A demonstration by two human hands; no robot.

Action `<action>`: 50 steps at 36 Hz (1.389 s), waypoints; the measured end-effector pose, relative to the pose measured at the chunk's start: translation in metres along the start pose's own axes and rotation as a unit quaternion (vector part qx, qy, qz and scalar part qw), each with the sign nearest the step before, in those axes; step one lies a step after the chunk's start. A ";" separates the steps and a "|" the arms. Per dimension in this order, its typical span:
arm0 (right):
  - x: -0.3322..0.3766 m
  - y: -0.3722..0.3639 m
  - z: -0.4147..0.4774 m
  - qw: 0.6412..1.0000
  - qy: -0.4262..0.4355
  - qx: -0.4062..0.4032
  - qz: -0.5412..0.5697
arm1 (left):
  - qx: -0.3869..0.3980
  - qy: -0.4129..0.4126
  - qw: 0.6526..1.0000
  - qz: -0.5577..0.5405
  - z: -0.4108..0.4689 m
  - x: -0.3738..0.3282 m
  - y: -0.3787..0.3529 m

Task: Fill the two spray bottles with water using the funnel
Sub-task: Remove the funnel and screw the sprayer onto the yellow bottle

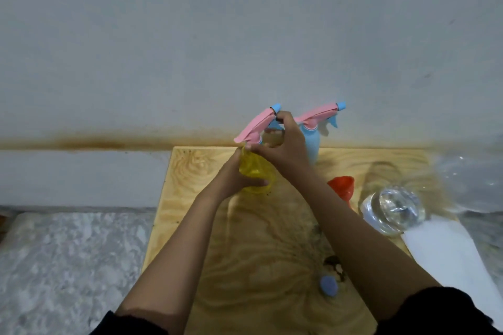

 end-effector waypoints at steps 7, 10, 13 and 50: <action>-0.013 -0.010 0.016 0.999 0.003 -0.048 0.018 | -0.074 0.045 0.996 0.034 0.030 0.015 0.009; -0.015 -0.011 0.021 0.997 0.005 -0.069 0.027 | -0.097 0.012 0.995 0.024 0.034 0.014 0.010; -0.017 -0.010 0.026 0.995 -0.001 -0.090 0.044 | -0.115 -0.008 0.993 0.010 0.034 0.016 0.013; 0.008 0.007 -0.012 0.983 -0.045 -0.175 -0.016 | -0.230 -0.092 0.962 0.117 0.001 0.006 0.013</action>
Point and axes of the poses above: each hand's wrist, its own z-axis towards the middle knuckle, its own y-axis out of the back of the hand, x = y × z, the point moved 4 cm from there along z, towards the middle knuckle
